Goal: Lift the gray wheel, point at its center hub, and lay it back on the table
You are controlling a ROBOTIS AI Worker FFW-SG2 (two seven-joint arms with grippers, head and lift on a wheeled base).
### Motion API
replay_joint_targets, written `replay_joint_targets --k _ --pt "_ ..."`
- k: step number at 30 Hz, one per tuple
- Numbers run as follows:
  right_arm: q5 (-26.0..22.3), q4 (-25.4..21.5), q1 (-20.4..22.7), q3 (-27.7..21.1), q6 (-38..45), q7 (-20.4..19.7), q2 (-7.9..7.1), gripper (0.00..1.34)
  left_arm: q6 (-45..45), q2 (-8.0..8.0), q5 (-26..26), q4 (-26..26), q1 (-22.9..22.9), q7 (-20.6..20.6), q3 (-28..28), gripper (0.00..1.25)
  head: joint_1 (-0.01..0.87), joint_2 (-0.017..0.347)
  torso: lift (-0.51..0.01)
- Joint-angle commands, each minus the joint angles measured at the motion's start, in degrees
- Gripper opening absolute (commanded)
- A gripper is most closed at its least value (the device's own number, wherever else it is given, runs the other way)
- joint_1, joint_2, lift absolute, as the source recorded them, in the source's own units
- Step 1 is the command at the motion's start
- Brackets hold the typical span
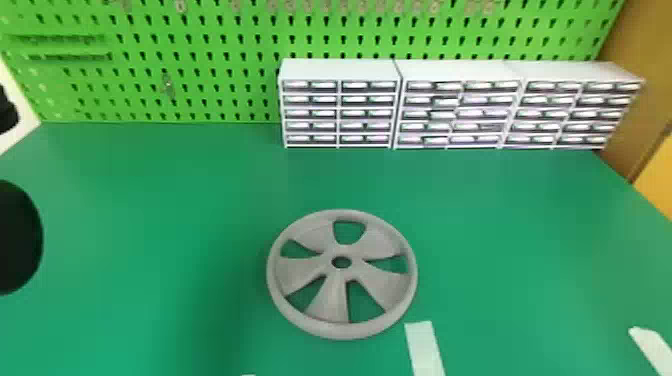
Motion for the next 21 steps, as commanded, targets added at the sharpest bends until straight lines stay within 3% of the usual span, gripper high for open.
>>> replay_joint_targets --k 1,7,21 --pt "-0.3 0.2 -0.5 0.5 1.2 0.0 -0.57 1.01 0.1 0.06 -0.1 0.0 0.0 0.3 0.1 0.75 0.692 0.048 -0.096" --pt "1.4 0.2 -0.5 1.8 0.6 0.0 -0.84 1.02 0.1 1.37 -0.6 -0.7 -0.2 0.7 0.0 0.74 0.692 0.048 -0.096" --pt "2.9 1.6 -1.3 2.4 -1.0 0.0 -0.66 1.04 0.0 2.52 -0.7 -1.3 0.4 2.5 -0.2 0.74 0.692 0.048 -0.096"
